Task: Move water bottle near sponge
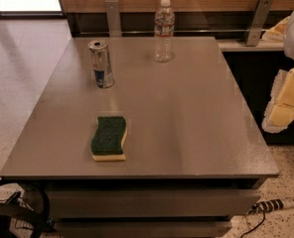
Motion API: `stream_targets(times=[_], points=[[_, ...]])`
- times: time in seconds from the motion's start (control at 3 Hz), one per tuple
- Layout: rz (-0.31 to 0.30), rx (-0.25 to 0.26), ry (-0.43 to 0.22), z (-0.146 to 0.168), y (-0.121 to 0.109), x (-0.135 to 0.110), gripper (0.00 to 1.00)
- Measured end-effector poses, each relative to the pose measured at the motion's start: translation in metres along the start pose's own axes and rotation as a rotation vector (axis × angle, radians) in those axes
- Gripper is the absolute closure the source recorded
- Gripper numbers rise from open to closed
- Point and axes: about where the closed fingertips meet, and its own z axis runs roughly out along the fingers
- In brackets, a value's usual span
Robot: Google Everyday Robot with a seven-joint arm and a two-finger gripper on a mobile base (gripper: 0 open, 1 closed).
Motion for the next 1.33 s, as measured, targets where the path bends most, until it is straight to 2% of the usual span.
stream_targets(times=[0.33, 0.67, 1.0, 1.33], points=[[0.000, 0.000, 0.000, 0.000, 0.000, 0.000, 0.00], [0.084, 0.012, -0.098, 0.013, -0.036, -0.004, 0.00], [0.248, 0.072, -0.341, 0.038, -0.082, -0.020, 0.00], [0.358, 0.070, -0.553, 0.059, -0.092, -0.042, 0.00]])
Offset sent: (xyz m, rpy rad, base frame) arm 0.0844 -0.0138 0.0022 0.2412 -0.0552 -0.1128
